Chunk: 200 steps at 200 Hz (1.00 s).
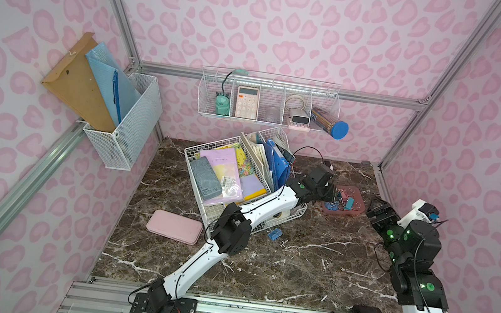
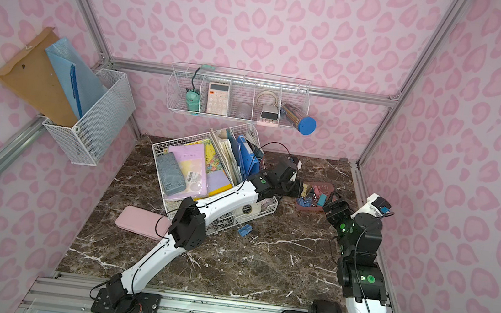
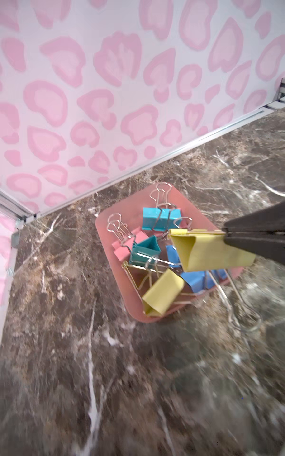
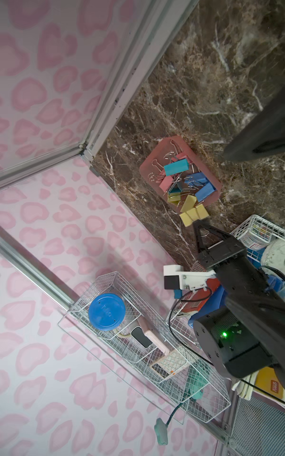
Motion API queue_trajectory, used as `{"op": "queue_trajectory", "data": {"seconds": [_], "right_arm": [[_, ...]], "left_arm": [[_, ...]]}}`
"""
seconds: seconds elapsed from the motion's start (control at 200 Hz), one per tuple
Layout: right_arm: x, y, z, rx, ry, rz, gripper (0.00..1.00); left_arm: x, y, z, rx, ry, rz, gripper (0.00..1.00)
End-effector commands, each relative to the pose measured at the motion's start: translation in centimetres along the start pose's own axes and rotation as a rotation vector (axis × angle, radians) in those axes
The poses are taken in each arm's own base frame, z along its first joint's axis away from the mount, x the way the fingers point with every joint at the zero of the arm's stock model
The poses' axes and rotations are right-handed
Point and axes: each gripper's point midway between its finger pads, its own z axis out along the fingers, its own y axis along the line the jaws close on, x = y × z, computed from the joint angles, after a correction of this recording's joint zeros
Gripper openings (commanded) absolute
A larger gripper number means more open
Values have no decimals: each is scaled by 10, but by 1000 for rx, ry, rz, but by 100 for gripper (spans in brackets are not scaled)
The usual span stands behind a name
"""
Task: Put the binder clips in the storage box
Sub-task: Place the binder clip in the storage box.
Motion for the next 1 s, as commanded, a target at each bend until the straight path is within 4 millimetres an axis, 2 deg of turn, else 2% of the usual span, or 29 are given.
{"op": "queue_trajectory", "data": {"seconds": [0.0,0.145,0.315,0.45,0.585,0.77,0.79,0.835,0.915,0.995], "right_arm": [[7,8,4,-42,43,20,86],[1,15,5,-55,39,1,86],[-4,18,-1,-55,27,-15,86],[-3,15,-3,-49,27,-10,86],[-1,15,-3,-53,34,-1,86],[-1,18,-2,-59,41,-3,86],[-2,18,-2,-59,39,-4,86],[-2,18,-2,-61,39,-5,86],[-3,20,-2,-64,41,-5,86],[-4,22,-3,-69,43,-5,86]], "left_arm": [[-32,-22,8,117,-173,29,0],[-18,-12,30,132,-175,17,0],[12,7,51,112,-111,-17,0],[13,5,51,126,-103,-19,16],[8,-3,47,150,-106,-13,38],[-3,-27,31,226,-103,31,52],[-5,-31,28,230,-103,39,57],[-10,-37,21,232,-107,62,76],[-21,-52,5,230,-126,119,98],[-32,-63,-11,208,-143,179,100]]}}
